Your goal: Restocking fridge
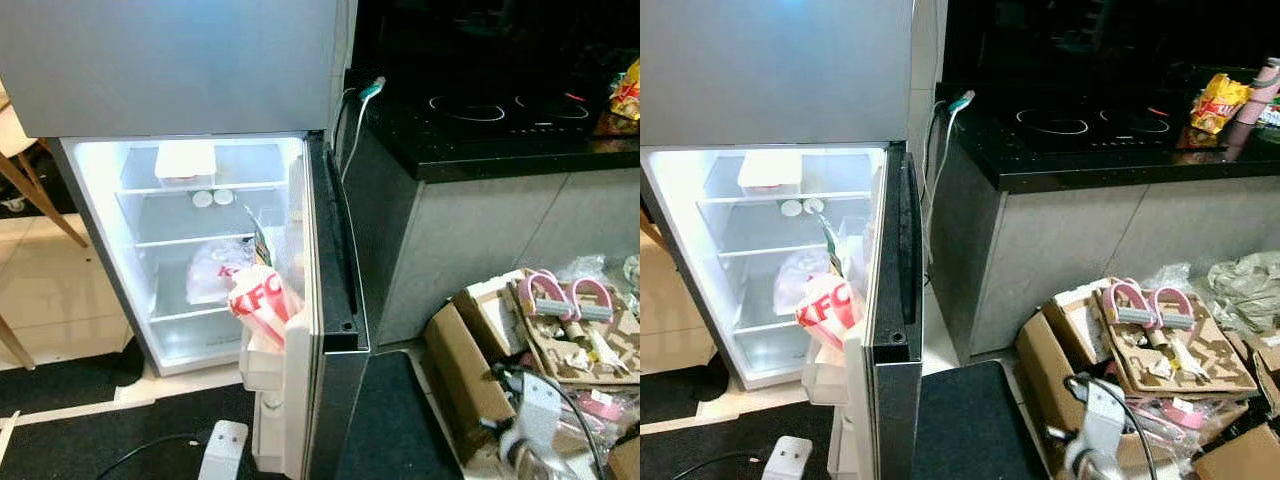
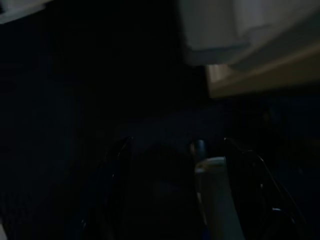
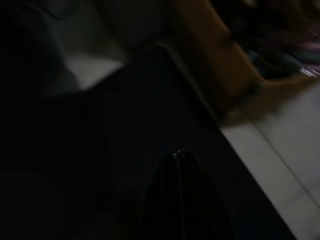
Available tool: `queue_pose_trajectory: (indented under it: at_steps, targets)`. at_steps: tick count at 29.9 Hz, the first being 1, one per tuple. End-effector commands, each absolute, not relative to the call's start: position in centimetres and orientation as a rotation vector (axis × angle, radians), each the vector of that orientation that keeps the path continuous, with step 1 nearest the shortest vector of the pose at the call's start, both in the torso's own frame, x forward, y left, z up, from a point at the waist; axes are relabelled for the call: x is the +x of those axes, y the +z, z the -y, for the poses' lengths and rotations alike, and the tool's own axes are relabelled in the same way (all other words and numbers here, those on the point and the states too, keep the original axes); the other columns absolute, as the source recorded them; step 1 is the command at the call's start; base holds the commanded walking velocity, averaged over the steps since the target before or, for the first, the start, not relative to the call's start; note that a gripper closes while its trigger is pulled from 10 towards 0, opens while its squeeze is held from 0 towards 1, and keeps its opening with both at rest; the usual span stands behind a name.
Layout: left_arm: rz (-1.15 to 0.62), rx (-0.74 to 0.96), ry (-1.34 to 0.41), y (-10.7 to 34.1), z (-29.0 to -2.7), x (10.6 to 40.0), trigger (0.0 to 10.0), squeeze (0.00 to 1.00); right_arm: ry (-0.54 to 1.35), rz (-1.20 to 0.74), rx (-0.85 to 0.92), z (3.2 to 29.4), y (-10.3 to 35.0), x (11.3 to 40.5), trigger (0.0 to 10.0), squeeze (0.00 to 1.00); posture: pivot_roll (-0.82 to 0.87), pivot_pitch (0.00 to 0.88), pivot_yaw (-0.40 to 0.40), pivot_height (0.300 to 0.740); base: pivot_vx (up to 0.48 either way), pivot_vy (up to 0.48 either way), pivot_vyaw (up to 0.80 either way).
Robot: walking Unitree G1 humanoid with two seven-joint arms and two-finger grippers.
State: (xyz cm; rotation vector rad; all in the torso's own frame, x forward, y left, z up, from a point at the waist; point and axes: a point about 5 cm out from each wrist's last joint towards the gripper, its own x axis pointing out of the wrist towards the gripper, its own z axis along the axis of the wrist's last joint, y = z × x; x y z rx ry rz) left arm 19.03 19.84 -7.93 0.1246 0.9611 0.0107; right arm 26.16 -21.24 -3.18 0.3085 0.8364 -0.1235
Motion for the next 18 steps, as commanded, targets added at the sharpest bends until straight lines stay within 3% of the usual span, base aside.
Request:
queue_pose_trajectory:
  at_steps: [1, 2, 3, 4, 5, 6, 10, 13, 17, 18]
  targets:
    - [-0.949, 0.116, 0.045, -7.9, -20.2, 18.9, 10.0, 0.0, 0.003, -0.826, 0.352, 19.1, -2.6, 27.3, 10.0, 0.0, -0.01, 0.0, -0.082, 0.738, 0.0, 0.0, 0.0]
    - [-0.949, 0.116, 0.045, -7.9, -20.2, 18.9, 10.0, 0.0, 0.003, -0.826, 0.352, 19.1, -2.6, 27.3, 10.0, 0.0, -0.01, 0.0, -0.082, 0.738, 0.0, 0.0, 0.0]
    - [-0.941, 0.117, 0.042, -7.9, -20.2, 18.9, 10.0, 0.0, 0.13, -0.818, 0.374, 16.9, -1.8, 28.2, 10.0, 0.0, -0.01, 0.0, -0.078, 0.738, 0.0, 0.0, 0.0]
    - [-0.941, 0.117, 0.042, -7.9, -20.2, 18.9, 10.0, 0.0, 0.13, -0.818, 0.374, 16.9, -1.8, 28.2, 10.0, 0.0, -0.01, 0.0, -0.078, 0.738, 0.0, 0.0, 0.0]
    - [-0.934, 0.123, 0.03, -7.9, -20.2, 18.9, 10.0, 0.0, 0.281, -0.801, 0.402, 14.4, -0.9, 29.2, 10.0, 0.0, -0.01, 0.0, -0.074, 0.738, 0.0, 0.0, 0.0]
    - [-0.934, 0.123, 0.03, -7.9, -20.2, 18.9, 10.0, 0.0, 0.281, -0.801, 0.402, 14.4, -0.9, 29.2, 10.0, 0.0, -0.01, 0.0, -0.074, 0.738, 0.0, 0.0, 0.0]
    - [-0.918, 0.126, 0.016, -7.8, -20.1, 19.0, 10.0, 0.0, 0.549, -0.763, 0.474, 10.3, 1.2, 30.2, 10.0, 0.0, -0.01, 0.0, -0.073, 0.738, 0.0, 0.0, 0.0]
    - [-0.918, 0.129, 0.016, -7.8, -20.0, 19.0, 10.0, 0.0, 0.705, -0.741, 0.538, 8.6, 2.3, 30.3, 10.0, 0.0, 0.0, 0.0, -0.072, 0.738, 0.0, 0.0, 0.0]
    - [-0.918, 0.129, 0.017, -7.8, -20.0, 19.0, 10.0, 0.0, 0.777, -0.729, 0.564, 7.9, 2.8, 30.3, 10.0, 0.0, 0.0, 0.0, -0.072, 0.738, 0.0, 0.0, 0.0]
    - [-0.918, 0.129, 0.018, -7.8, -20.0, 19.0, 10.0, 0.0, 0.885, -0.713, 0.61, 6.8, 3.6, 30.1, 10.0, 0.0, 0.01, 0.0, -0.072, 0.738, 0.0, 0.0, 0.0]
